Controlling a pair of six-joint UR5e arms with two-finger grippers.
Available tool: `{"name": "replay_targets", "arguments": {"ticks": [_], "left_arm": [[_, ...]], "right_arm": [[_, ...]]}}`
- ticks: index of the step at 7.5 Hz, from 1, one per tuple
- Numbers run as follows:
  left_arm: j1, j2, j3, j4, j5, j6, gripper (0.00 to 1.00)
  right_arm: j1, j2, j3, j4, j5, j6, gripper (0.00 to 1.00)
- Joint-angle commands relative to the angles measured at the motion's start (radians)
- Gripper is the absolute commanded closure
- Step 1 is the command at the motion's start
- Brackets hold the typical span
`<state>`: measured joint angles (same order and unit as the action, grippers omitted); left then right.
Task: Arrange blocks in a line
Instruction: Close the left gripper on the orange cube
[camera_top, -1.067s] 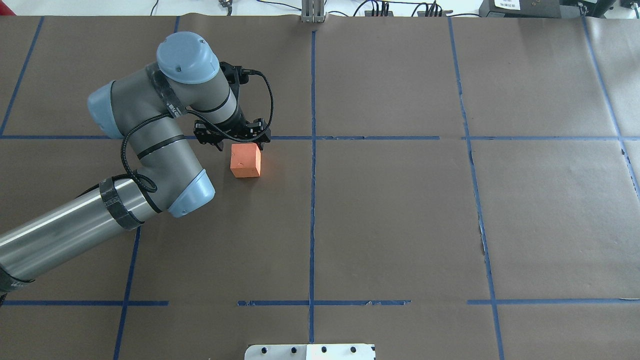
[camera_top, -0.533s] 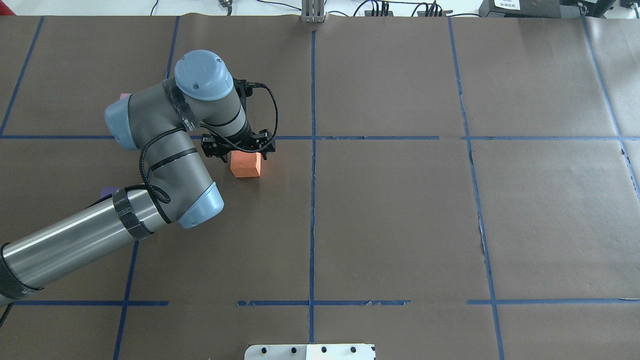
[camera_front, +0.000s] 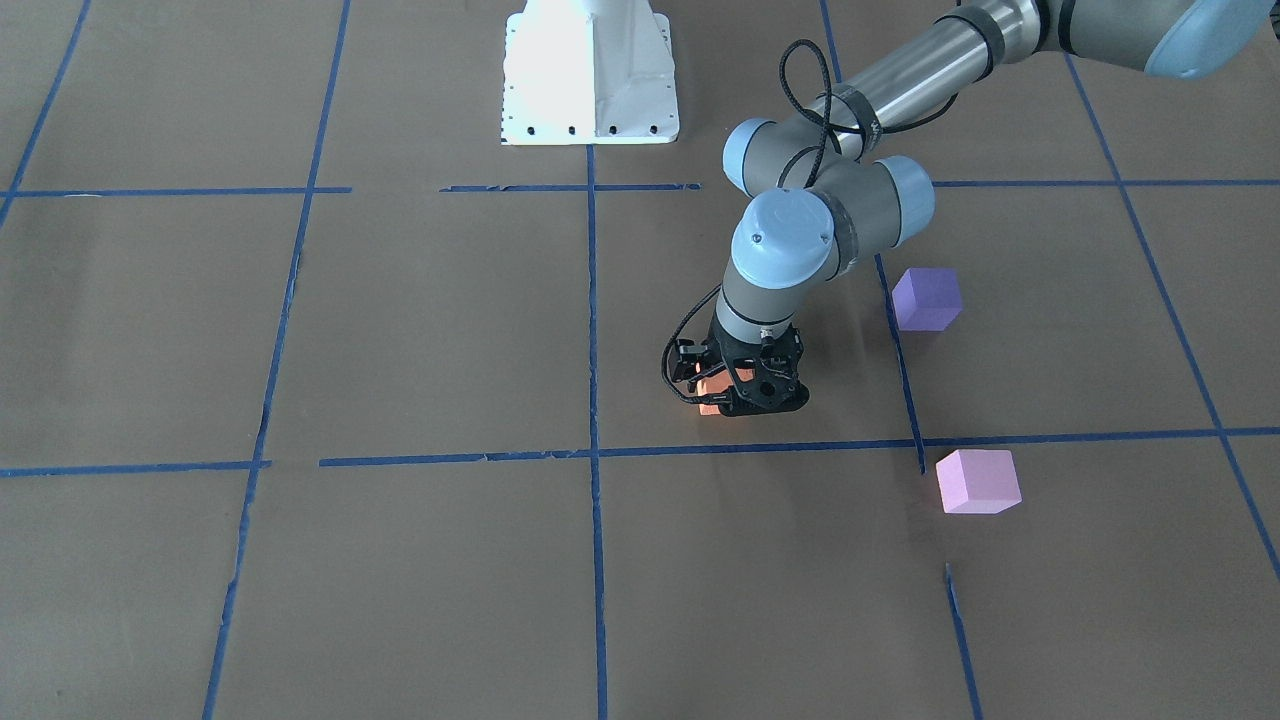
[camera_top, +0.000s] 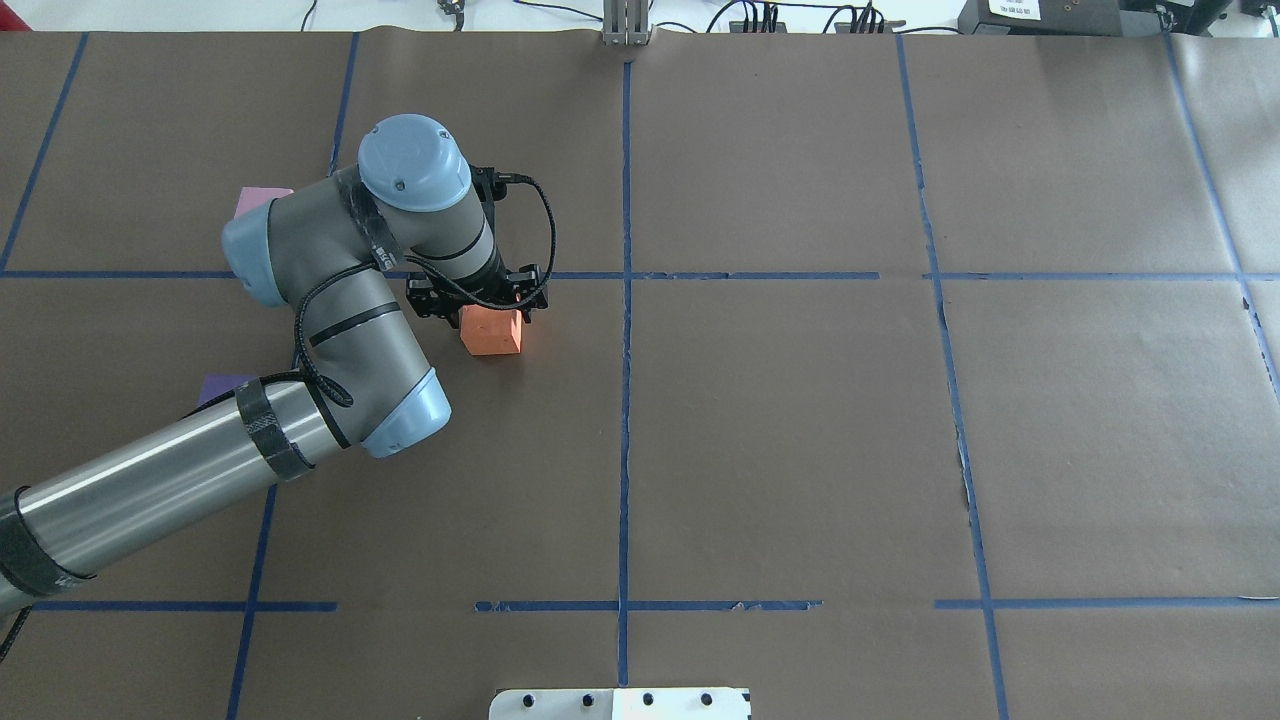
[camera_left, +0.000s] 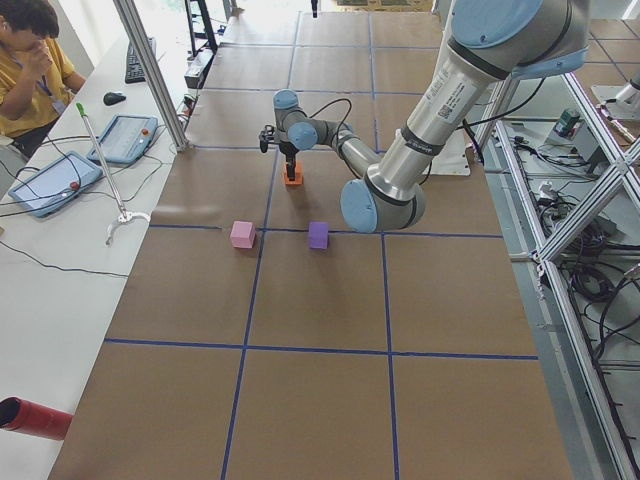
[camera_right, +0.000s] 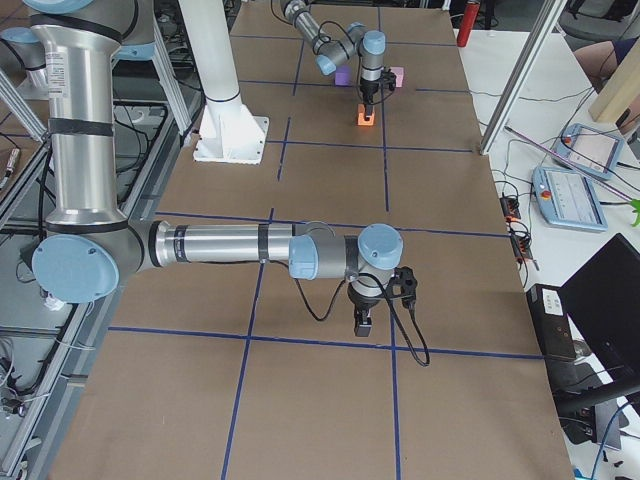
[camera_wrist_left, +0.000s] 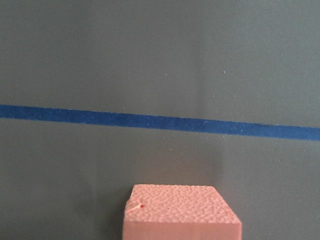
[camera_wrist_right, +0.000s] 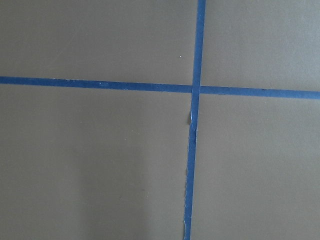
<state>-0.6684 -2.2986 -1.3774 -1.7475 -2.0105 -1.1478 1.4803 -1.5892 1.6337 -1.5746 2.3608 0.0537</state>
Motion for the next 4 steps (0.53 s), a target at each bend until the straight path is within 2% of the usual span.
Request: {"name": "replay_targets", "arguments": {"ticks": [1, 3, 4], "left_arm": [[0.001, 0.001, 0.009, -0.009, 0.009, 0.000, 0.15], [0.000, -0.001, -0.002, -0.009, 0.004, 0.005, 0.45], [-0.007, 0.014, -0.034, -0.006, 0.007, 0.006, 0.55]], "right_arm": [[0.000, 0.000, 0.000, -0.001, 0.000, 0.000, 0.00], [0.000, 0.000, 0.000, -0.001, 0.000, 0.000, 0.00], [0.000, 0.000, 0.000, 0.001, 0.000, 0.000, 0.00]]}}
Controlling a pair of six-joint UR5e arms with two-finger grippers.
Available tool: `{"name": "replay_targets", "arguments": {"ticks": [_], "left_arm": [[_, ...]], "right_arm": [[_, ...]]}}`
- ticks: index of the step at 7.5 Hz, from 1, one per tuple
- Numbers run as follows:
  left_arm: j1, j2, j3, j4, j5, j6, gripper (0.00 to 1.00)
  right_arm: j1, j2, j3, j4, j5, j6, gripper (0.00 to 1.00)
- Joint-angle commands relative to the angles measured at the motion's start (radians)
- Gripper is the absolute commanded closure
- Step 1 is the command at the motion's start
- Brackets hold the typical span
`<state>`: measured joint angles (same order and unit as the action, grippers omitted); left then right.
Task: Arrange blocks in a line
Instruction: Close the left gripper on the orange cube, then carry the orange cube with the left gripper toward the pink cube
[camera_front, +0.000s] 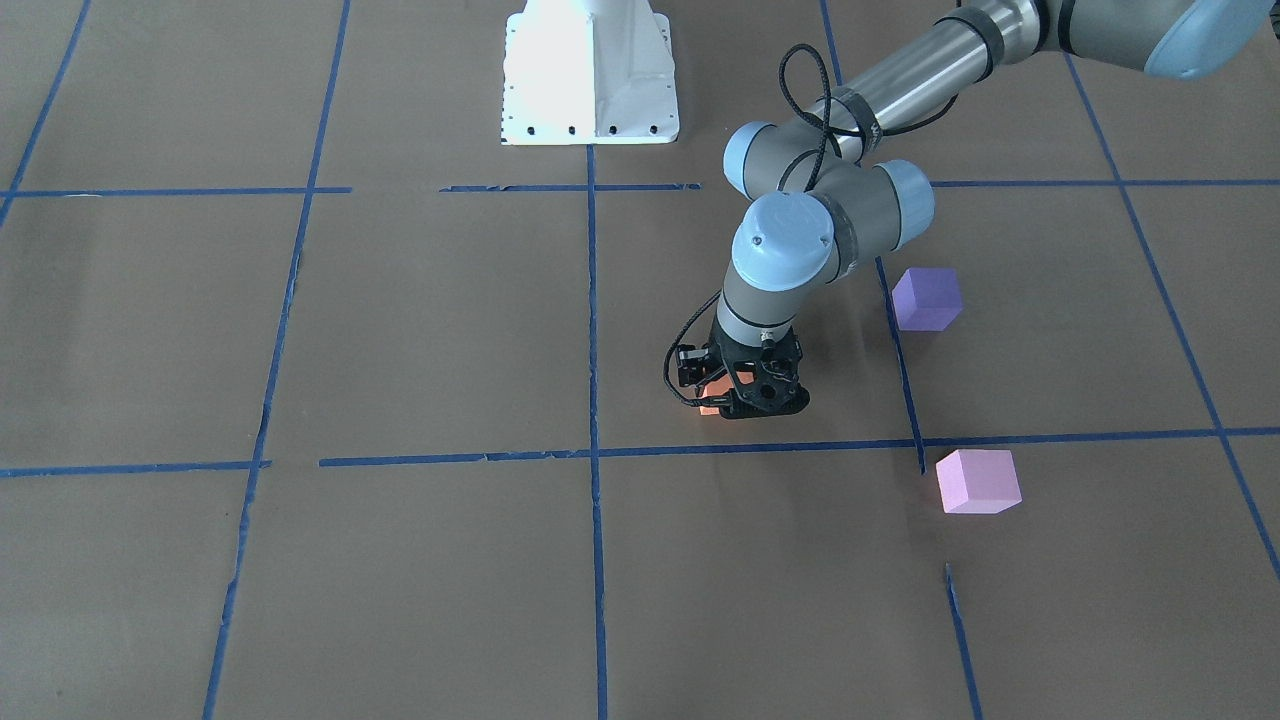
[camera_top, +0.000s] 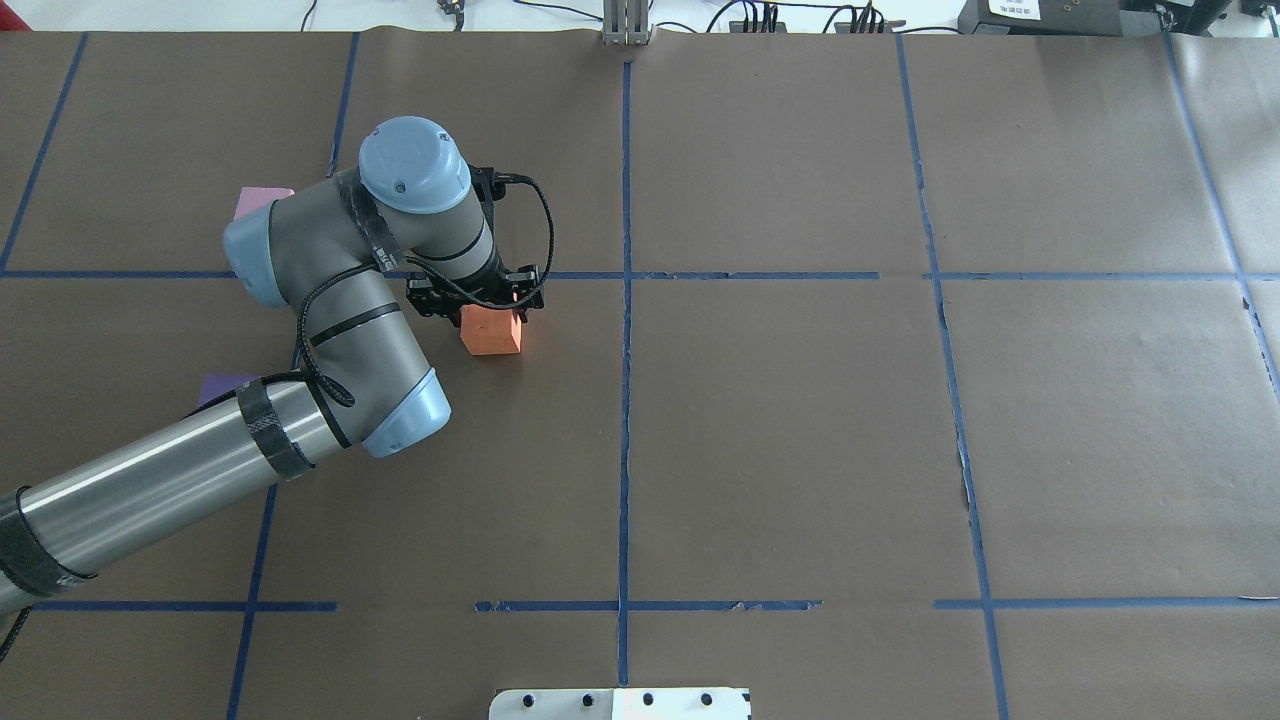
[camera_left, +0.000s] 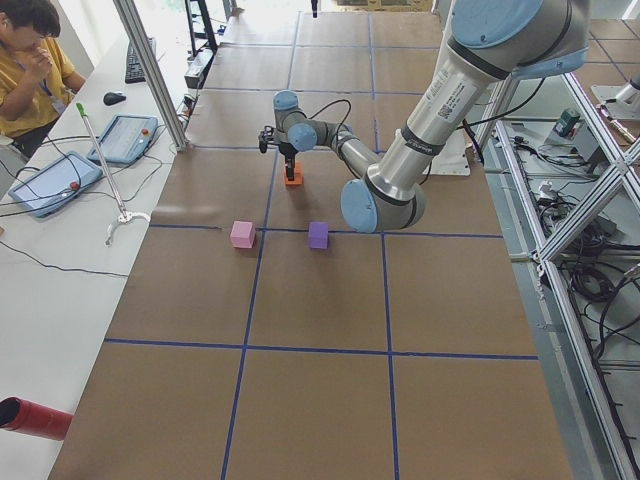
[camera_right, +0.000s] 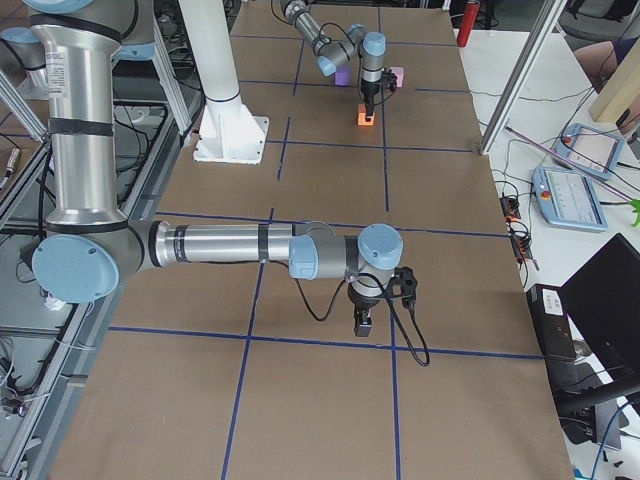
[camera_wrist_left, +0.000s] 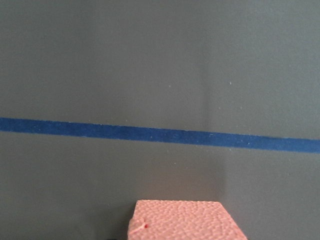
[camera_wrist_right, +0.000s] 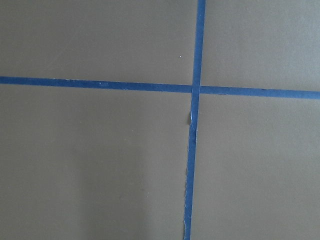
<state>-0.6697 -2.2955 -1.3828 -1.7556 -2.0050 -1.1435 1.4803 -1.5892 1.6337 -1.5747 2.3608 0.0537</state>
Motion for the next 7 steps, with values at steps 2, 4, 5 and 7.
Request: {"name": "replay_targets", "arguments": {"ticks": [2, 4, 5, 7], "left_arm": [[-0.051, 0.021, -0.169, 0.148, 0.003, 0.007, 0.77], [-0.103, 0.088, -0.277, 0.185, -0.001, 0.109, 0.75], [-0.132, 0.134, -0.303, 0.177, -0.006, 0.113, 0.75], [-0.207, 0.218, -0.305, 0.163, -0.049, 0.289, 0.73]], "right_arm": [[0.000, 0.000, 0.000, 0.001, 0.000, 0.000, 0.00], [0.000, 0.000, 0.000, 0.001, 0.000, 0.000, 0.00], [0.000, 0.000, 0.000, 0.001, 0.000, 0.000, 0.00], [0.000, 0.000, 0.000, -0.001, 0.000, 0.000, 0.00]]}}
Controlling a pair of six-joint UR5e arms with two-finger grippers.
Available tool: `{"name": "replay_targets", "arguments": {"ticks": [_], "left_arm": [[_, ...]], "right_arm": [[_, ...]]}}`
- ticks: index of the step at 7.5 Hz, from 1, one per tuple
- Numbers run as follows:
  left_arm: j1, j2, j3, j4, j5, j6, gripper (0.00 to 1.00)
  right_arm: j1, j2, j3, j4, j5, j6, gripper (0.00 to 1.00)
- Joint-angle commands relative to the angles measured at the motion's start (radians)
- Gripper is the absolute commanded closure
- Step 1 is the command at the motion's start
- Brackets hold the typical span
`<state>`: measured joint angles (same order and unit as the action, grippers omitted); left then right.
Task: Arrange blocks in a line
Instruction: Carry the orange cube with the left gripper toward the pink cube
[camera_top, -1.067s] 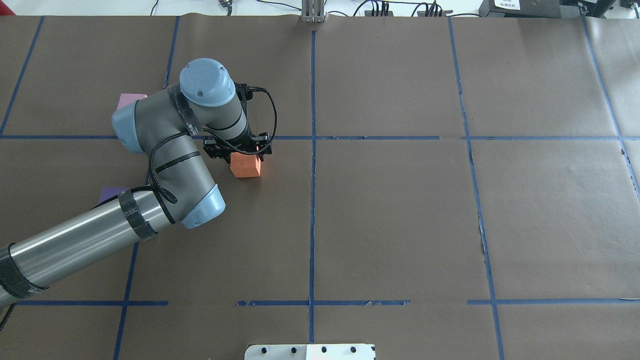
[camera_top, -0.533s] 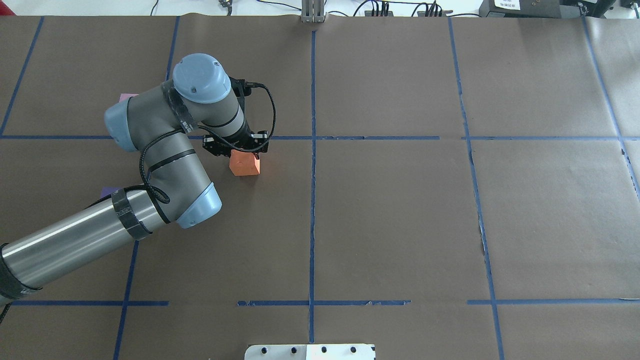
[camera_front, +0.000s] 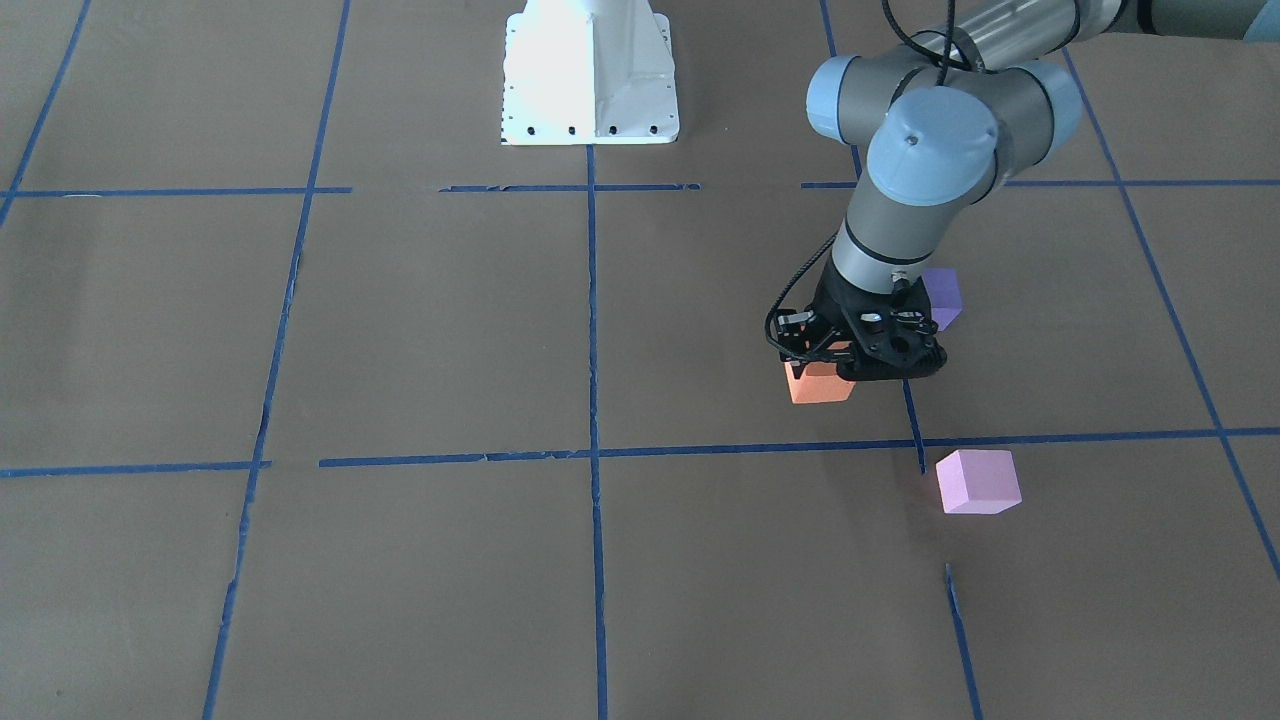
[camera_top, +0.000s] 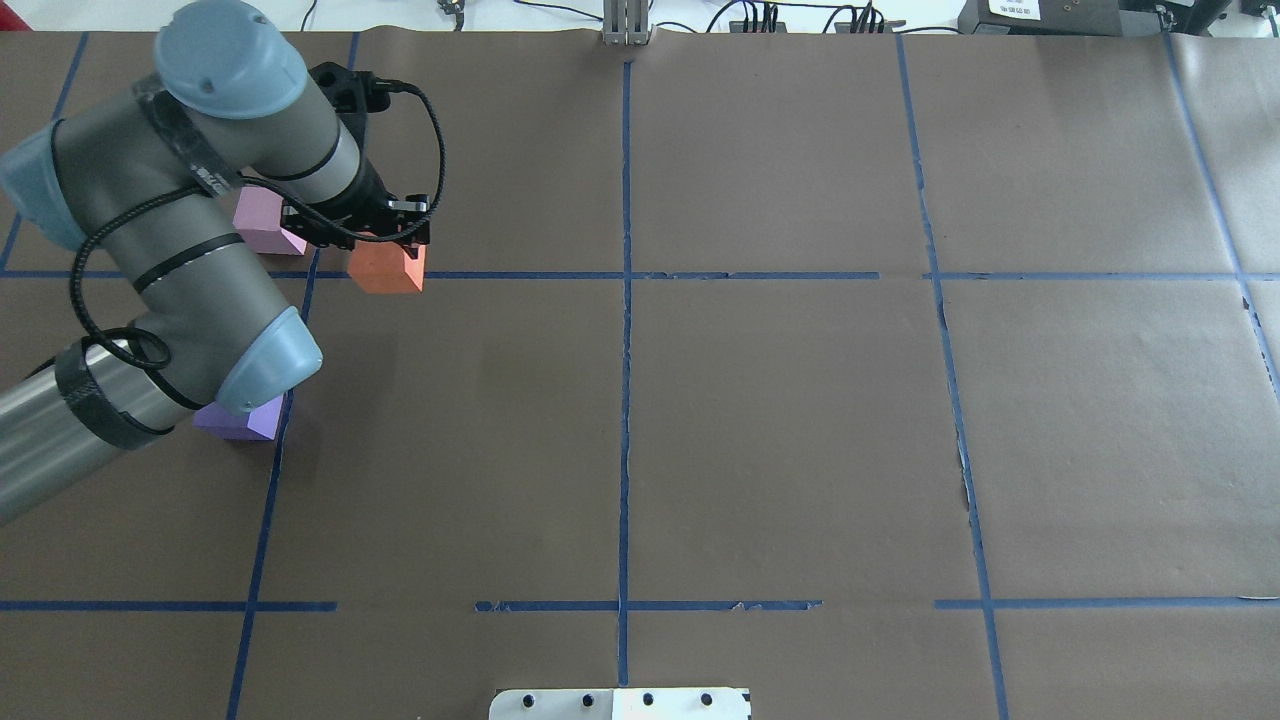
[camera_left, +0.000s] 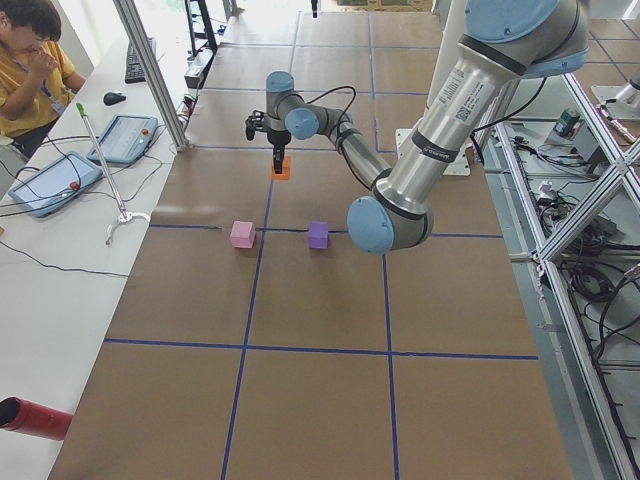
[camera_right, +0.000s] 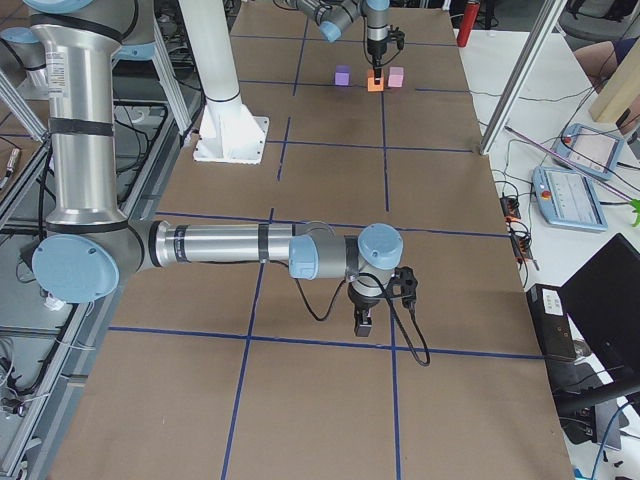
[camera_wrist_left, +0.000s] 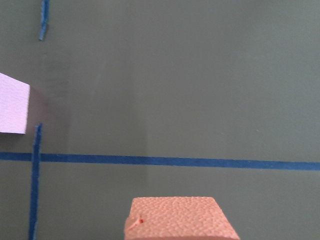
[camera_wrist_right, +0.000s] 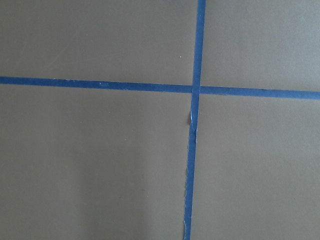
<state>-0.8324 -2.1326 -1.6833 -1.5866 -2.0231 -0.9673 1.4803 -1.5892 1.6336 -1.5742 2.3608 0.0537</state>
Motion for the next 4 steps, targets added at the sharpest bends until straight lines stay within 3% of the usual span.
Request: {"name": "replay_targets", "arguments": {"ticks": [1, 2, 4], "left_arm": [[-0.083, 0.101, -0.012, -0.018, -0.046, 0.140, 0.73], [-0.100, 0.184, -0.013, -0.121, -0.080, 0.142, 0.76], [-0.102, 0.262, 0.016, -0.216, -0.092, 0.139, 0.68]], "right_arm": [[0.000, 0.000, 0.000, 0.000, 0.002, 0.000, 0.00], [0.000, 0.000, 0.000, -0.001, 0.000, 0.000, 0.00], [0.000, 0.000, 0.000, 0.000, 0.000, 0.000, 0.00]]}}
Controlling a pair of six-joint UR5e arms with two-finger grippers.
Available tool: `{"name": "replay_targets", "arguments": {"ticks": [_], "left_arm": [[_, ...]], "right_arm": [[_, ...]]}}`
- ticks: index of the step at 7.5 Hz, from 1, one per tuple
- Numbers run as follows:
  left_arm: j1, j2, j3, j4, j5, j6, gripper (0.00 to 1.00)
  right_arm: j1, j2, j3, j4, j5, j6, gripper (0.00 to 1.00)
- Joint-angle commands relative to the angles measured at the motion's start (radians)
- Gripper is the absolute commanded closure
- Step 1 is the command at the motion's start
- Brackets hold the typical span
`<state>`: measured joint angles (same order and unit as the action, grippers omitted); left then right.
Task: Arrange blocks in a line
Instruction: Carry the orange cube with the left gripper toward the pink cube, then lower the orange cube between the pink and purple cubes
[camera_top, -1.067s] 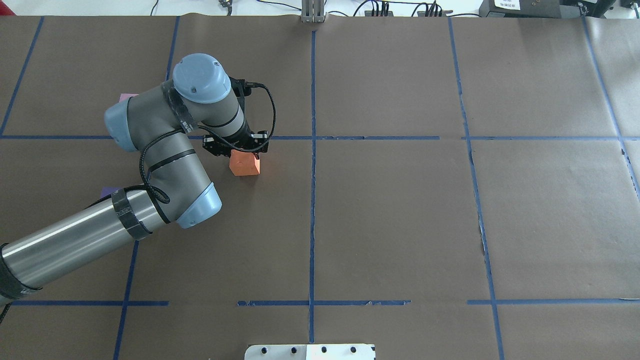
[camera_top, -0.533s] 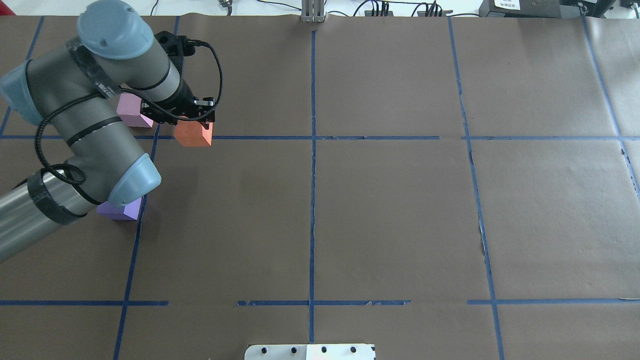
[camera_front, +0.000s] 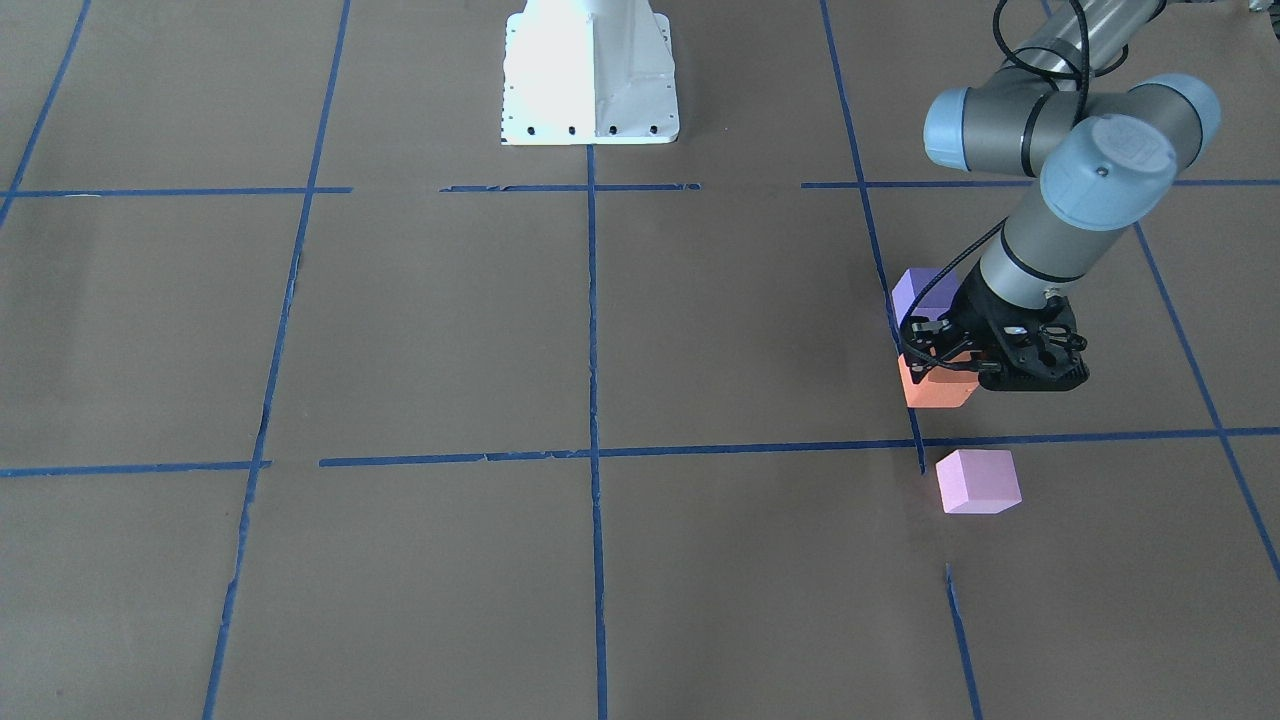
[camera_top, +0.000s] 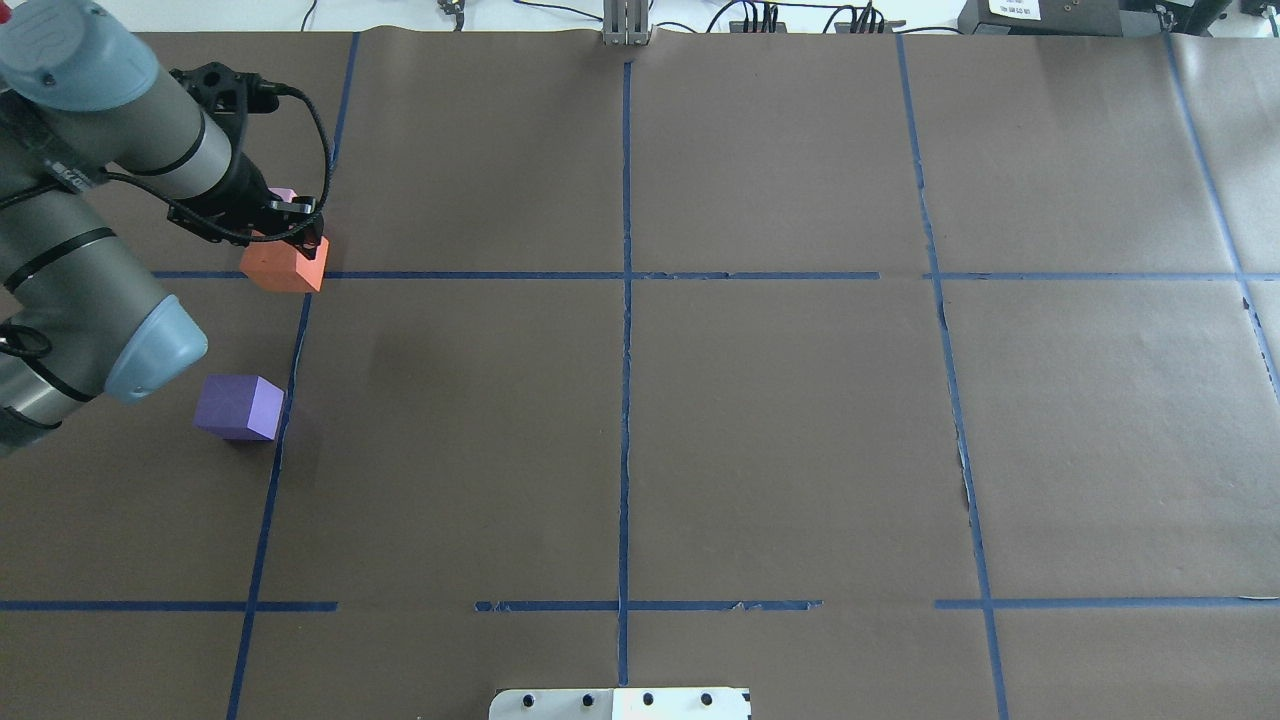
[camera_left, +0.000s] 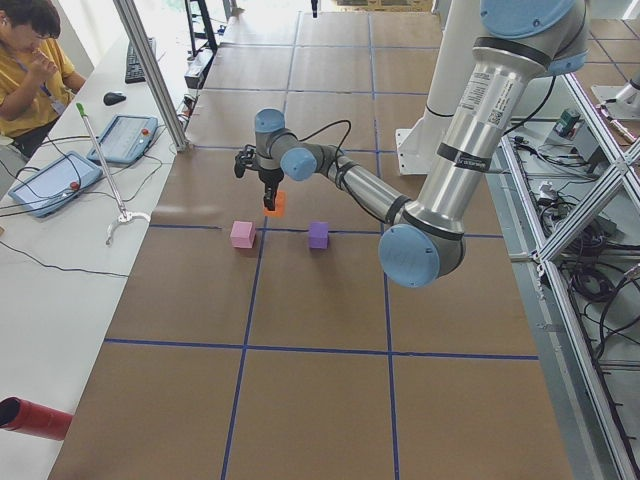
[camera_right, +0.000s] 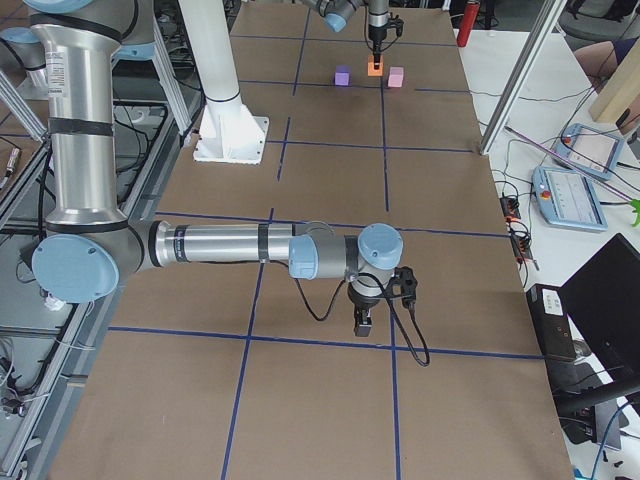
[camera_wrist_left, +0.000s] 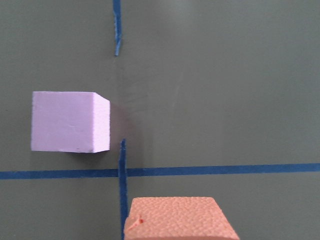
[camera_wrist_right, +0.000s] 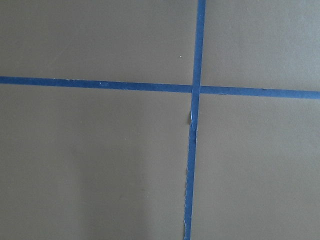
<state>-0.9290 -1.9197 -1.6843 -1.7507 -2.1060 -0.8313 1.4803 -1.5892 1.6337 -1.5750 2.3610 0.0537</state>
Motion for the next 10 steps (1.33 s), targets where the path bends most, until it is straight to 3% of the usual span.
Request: {"name": "replay_targets", "arguments": {"ticks": [1, 3, 6, 10], "left_arm": [[-0.005, 0.066, 0.021, -0.067, -0.009, 0.003, 0.66], [0.001, 0.080, 0.104, -0.172, -0.009, -0.002, 0.65], [0.006, 0.065, 0.162, -0.211, -0.011, -0.005, 0.65], [0.007, 0.059, 0.146, -0.205, -0.025, -0.051, 0.65]], "right_arm": [[0.000, 0.000, 0.000, 0.001, 0.000, 0.000, 0.00], [0.000, 0.000, 0.000, 0.000, 0.000, 0.000, 0.00], [0.000, 0.000, 0.000, 0.000, 0.000, 0.000, 0.00], [0.000, 0.000, 0.000, 0.001, 0.000, 0.000, 0.00]]}}
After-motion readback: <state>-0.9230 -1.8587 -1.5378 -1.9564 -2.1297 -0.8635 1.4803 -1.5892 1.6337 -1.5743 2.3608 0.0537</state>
